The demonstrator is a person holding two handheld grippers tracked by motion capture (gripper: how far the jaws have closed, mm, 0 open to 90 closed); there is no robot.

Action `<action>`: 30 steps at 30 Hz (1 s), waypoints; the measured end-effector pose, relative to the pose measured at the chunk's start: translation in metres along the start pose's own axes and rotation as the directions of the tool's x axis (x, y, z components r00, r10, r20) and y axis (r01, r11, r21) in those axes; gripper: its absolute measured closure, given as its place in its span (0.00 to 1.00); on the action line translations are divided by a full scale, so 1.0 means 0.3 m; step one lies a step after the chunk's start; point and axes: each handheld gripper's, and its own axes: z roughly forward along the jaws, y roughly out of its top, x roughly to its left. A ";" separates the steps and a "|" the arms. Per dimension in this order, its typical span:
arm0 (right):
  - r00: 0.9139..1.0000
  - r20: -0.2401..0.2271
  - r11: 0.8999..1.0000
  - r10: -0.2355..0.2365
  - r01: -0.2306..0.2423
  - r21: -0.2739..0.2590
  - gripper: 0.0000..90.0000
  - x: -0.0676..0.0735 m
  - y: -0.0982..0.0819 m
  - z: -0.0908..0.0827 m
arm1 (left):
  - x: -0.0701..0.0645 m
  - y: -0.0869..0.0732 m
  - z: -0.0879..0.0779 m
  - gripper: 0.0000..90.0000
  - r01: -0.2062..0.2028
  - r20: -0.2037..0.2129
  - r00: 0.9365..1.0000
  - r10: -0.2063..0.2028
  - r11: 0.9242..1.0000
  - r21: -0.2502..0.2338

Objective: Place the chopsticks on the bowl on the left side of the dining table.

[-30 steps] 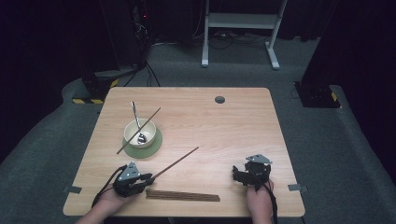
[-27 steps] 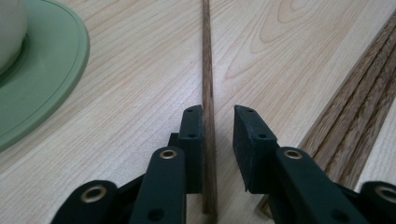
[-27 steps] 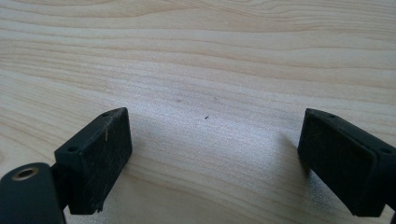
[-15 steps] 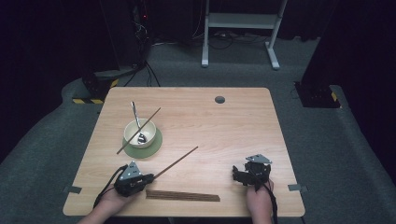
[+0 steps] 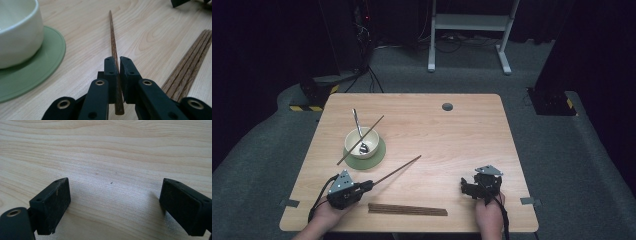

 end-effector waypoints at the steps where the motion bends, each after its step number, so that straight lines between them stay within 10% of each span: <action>1: 1.000 0.000 1.000 0.000 0.000 0.000 0.11 0.000 0.000 0.000 | 0.001 0.003 -0.005 0.93 0.003 -0.001 1.000 -0.003 1.000 -0.011; 30: 1.000 -0.004 1.000 0.001 -0.001 0.000 0.11 -0.001 0.000 0.000 | 0.055 0.036 -0.087 0.93 0.051 -0.055 0.997 -0.059 0.988 -0.145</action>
